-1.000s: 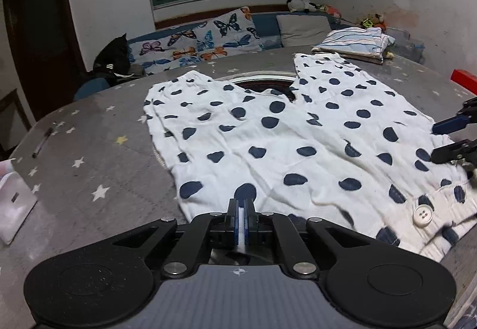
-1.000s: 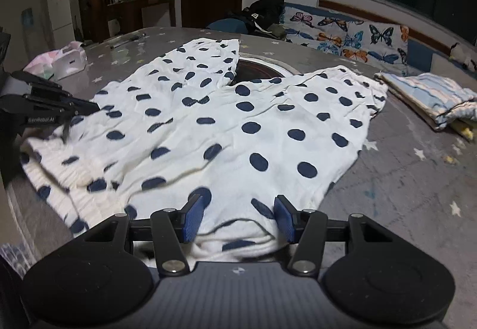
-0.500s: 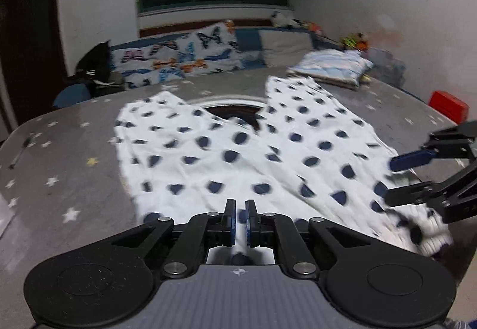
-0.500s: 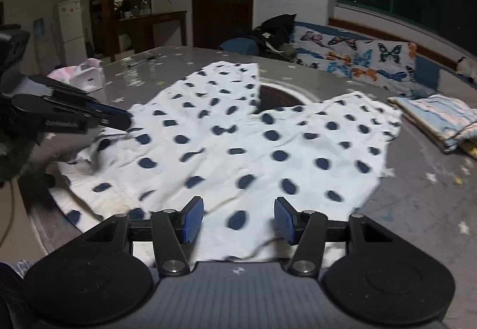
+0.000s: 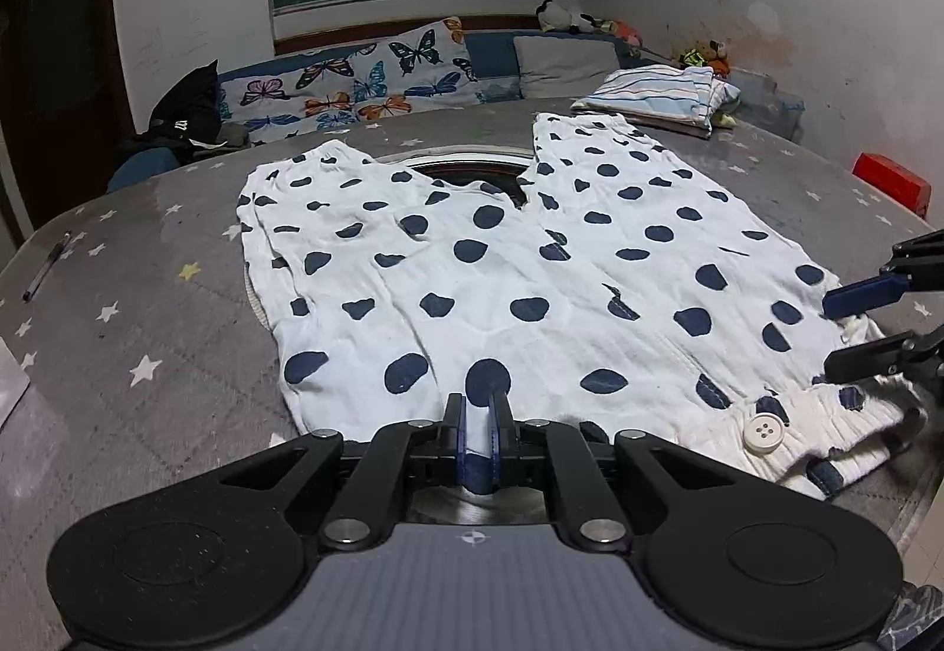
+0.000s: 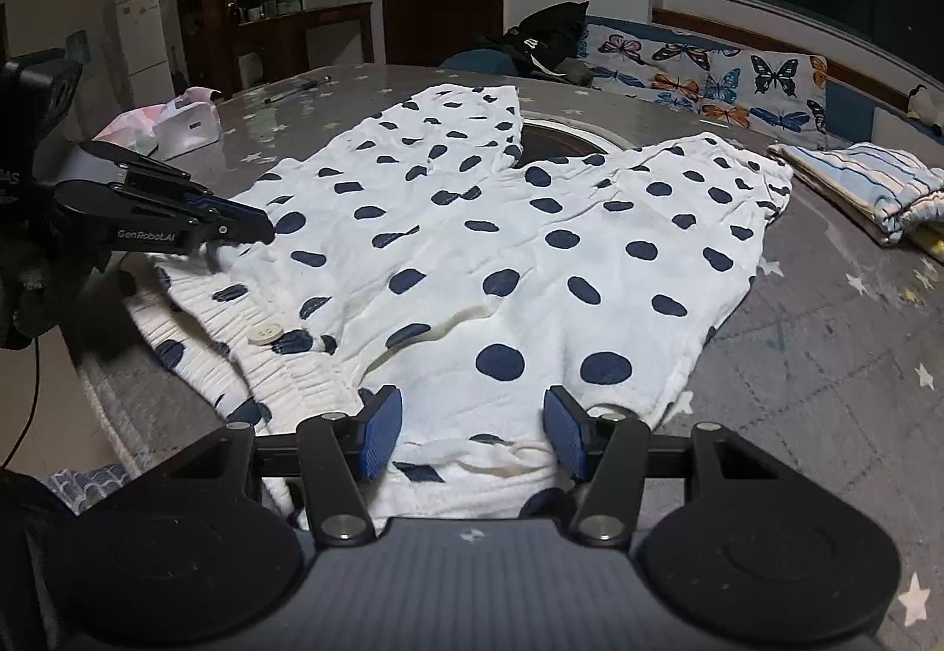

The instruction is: Fold clothes

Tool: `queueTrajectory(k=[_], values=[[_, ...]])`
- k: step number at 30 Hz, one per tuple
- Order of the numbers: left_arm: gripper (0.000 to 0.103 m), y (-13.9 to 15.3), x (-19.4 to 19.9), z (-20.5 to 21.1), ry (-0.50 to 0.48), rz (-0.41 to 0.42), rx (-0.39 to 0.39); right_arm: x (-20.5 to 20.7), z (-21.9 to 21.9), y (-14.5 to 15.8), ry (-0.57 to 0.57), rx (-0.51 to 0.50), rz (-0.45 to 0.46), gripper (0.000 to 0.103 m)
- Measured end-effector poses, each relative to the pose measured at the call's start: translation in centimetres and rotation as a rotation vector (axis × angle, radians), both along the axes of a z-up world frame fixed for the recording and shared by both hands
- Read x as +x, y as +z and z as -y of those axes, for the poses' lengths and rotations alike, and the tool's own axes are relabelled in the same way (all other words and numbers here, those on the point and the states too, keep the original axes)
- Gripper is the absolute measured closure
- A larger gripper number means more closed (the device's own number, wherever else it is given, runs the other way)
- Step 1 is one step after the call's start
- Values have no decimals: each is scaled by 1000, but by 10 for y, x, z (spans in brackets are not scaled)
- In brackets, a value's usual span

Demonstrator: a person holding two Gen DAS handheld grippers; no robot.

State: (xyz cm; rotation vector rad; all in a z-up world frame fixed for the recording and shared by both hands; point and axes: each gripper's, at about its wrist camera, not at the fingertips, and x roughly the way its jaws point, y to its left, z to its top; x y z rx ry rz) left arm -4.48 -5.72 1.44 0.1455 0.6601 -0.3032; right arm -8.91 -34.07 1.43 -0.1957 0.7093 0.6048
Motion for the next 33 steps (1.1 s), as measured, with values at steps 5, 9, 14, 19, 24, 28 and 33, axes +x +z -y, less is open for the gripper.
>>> queueTrajectory(k=[5, 9, 14, 19, 24, 28, 33], values=[[92, -1, -1, -3, 4, 2, -3, 1, 1, -1, -4, 9, -11, 46], [90, 0, -3, -6, 10, -1, -4, 2, 4, 1, -6, 11, -14, 46], [89, -1, -4, -6, 15, -1, -6, 6, 1, 10, -6, 24, 39, 46], [87, -1, -5, -6, 20, -1, -6, 22, -1, 3, -33, 35, 36, 45], [83, -1, -4, -7, 22, -2, -7, 19, 9, -3, -44, -3, 10, 45], [82, -1, -4, -7, 24, -1, -6, 18, 16, 4, -59, 0, 12, 45], [82, -1, -4, -6, 28, -2, -3, 23, 15, 16, -57, 33, 47, 44]])
